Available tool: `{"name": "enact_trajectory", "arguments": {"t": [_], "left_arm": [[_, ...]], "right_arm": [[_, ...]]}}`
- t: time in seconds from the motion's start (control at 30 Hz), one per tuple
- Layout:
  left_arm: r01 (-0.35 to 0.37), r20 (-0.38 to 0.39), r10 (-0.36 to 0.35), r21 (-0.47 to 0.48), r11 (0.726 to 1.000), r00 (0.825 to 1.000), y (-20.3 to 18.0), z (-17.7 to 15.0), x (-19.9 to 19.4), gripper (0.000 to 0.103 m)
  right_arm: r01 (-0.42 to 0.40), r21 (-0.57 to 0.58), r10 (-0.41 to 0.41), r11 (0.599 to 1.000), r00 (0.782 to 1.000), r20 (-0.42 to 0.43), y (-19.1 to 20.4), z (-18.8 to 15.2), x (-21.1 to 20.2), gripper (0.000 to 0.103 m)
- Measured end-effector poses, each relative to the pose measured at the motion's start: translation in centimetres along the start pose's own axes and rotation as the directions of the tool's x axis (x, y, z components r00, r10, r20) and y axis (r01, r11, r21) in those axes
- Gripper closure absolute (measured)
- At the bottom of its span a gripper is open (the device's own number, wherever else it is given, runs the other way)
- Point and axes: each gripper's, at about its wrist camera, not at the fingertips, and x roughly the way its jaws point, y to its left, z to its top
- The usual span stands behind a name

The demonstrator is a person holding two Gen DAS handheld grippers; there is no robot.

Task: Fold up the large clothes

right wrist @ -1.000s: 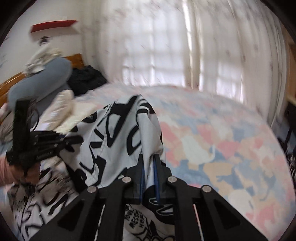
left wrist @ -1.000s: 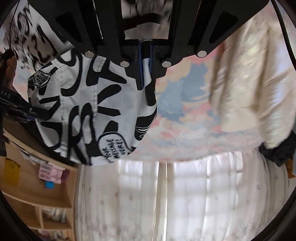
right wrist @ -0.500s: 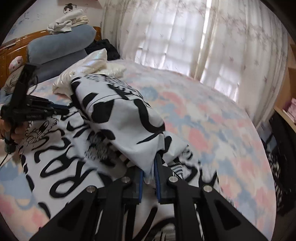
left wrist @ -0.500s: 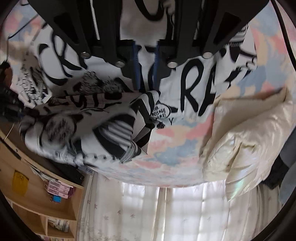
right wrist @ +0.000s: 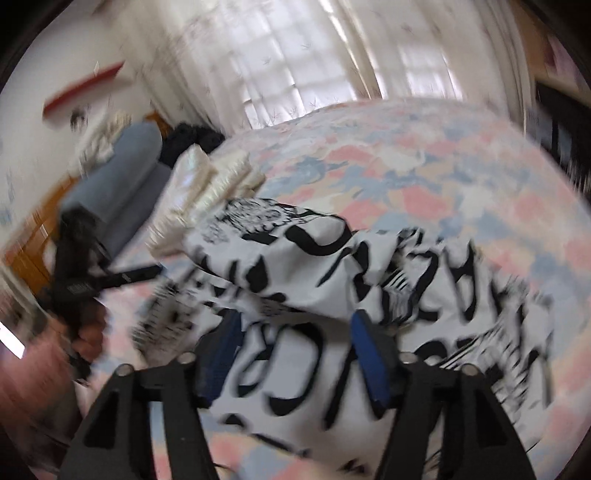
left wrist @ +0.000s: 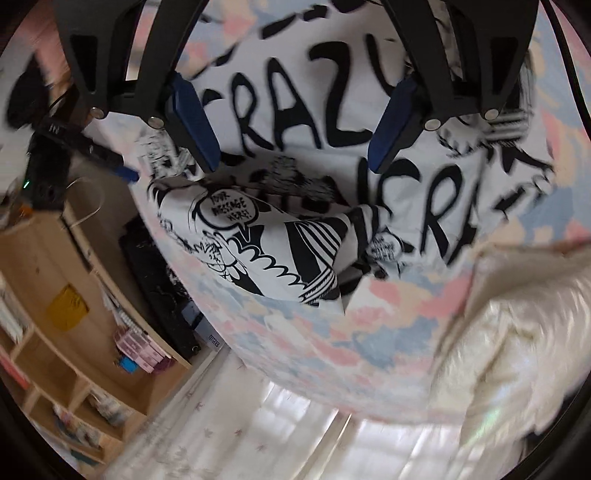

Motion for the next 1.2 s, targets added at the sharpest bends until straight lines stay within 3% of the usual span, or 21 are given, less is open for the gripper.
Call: {"name": "enact_trajectory", "arguments": {"t": [0.1,0.2,0.43,0.57,0.63,0.83,0.9,1.03,1.07,1.13,1.2], "left_arm": [[0.072,-0.025,-0.076,-0.138,0.988,0.997,1.6,0.8,1.0,0.021],[0.102,-0.021,-0.110,-0.234,0.967,0.994,3.2,1.6,2.2,0.021],[0.139,-0.007,-0.155,-0.412,0.901,0.988,7.1,3.6,5.7,0.020],[0.131,-0.044,-0.166,-0.437,0.890,0.985,8.1,4.5,8.5,0.020],[0.127,-0.061,-0.170,-0.436,0.891,0.984,8.3,4.7,9.7,0.020],[0.109,-0.134,-0.178,-0.408,0.906,0.975,8.4,5.2,12.7,0.020],[0.099,-0.142,-0.168,-0.398,0.912,0.976,8.6,5.1,12.9,0.020],[0.083,-0.144,-0.151,-0.394,0.915,0.978,9.2,5.7,13.5,0.020],[0.076,-0.139,-0.140,-0.390,0.918,0.980,9.1,6.1,13.8,0.020],[0.064,-0.124,-0.119,-0.377,0.924,0.985,9.0,6.6,13.8,0.025],[0.053,-0.089,-0.087,-0.337,0.940,0.992,8.2,7.5,13.5,0.047]], "right_arm": [[-0.140,0.216,0.145,0.966,0.989,-0.006,-2.2,0.0,0.5,0.028],[-0.223,0.400,0.239,0.889,0.971,0.010,-4.6,-0.3,2.1,0.026],[-0.279,0.670,0.299,0.688,0.950,0.089,-10.4,-1.5,6.8,0.025],[-0.273,0.750,0.290,0.603,0.950,0.113,-13.3,-1.6,9.4,0.024],[-0.274,0.766,0.294,0.582,0.949,0.116,-14.0,-1.4,10.4,0.024],[-0.253,0.731,0.273,0.633,0.957,0.094,-14.1,0.4,11.5,0.024],[-0.248,0.695,0.261,0.675,0.961,0.090,-13.8,1.0,11.5,0.024],[-0.175,0.567,0.187,0.805,0.982,0.038,-12.3,2.4,11.7,0.027],[-0.157,0.536,0.167,0.830,0.986,0.031,-11.8,2.8,11.8,0.030],[-0.133,0.465,0.141,0.875,0.990,0.017,-10.8,3.5,11.8,0.053],[-0.117,0.402,0.124,0.908,0.992,0.007,-10.1,4.2,11.7,0.070]]}}
